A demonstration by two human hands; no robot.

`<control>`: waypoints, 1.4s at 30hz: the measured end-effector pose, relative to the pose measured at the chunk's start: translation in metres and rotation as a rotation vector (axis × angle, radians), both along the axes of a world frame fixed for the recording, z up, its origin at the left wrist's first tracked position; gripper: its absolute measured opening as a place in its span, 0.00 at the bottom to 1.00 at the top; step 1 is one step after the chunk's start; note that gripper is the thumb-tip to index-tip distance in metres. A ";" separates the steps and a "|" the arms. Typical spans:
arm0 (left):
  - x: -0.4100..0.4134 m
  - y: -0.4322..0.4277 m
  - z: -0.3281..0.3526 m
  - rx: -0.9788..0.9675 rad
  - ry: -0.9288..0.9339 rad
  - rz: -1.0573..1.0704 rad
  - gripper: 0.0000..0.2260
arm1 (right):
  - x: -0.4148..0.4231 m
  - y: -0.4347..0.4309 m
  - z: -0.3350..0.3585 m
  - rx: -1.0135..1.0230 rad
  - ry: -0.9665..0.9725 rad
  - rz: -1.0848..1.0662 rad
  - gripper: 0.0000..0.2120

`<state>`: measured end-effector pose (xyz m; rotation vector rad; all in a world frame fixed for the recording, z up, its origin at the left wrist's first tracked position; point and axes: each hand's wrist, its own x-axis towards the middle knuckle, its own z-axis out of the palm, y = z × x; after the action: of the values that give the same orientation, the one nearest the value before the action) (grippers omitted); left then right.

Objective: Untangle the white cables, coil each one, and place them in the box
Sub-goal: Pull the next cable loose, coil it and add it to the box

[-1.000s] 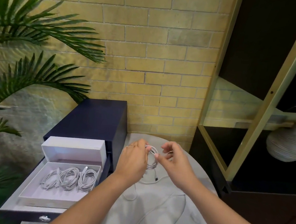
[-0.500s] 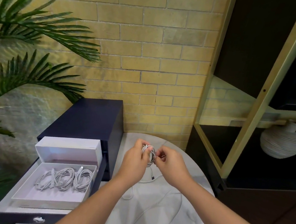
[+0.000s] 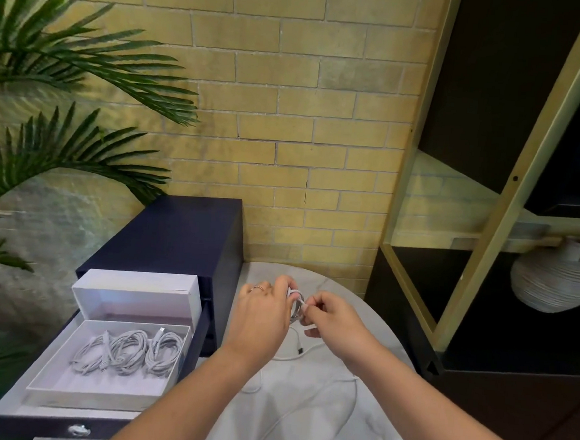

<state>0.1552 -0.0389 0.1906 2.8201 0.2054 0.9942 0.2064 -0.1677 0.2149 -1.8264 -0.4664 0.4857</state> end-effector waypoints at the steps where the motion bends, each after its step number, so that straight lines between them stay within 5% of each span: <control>1: 0.000 0.001 -0.001 0.007 -0.008 -0.001 0.05 | 0.000 0.000 0.001 0.018 0.036 0.001 0.05; 8: -0.001 0.002 0.000 0.105 0.014 -0.025 0.11 | 0.003 -0.002 0.010 0.217 0.351 0.004 0.04; 13: -0.004 0.002 -0.001 0.083 0.124 -0.020 0.17 | 0.011 -0.014 0.018 0.034 0.253 0.128 0.09; 18: -0.007 0.005 -0.002 0.052 0.078 -0.023 0.17 | 0.015 -0.017 0.023 0.079 0.364 0.219 0.12; 22: -0.007 0.011 -0.004 -0.006 0.133 -0.035 0.16 | 0.017 -0.023 0.028 -0.204 -0.022 0.265 0.09; 25: -0.005 0.017 -0.005 -0.148 0.176 -0.013 0.14 | 0.019 -0.024 0.028 -0.417 -0.381 0.229 0.03; 31: -0.015 0.013 0.002 -0.430 0.228 -0.013 0.16 | 0.012 -0.020 0.011 -0.438 -0.624 0.074 0.04; 42: -0.006 -0.018 0.015 -1.377 0.015 -0.067 0.13 | -0.010 -0.004 -0.018 0.002 -0.457 -0.042 0.06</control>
<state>0.1495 -0.0565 0.2061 1.5444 0.5298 0.4592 0.1961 -0.1717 0.1969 -1.9418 -0.7331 0.0322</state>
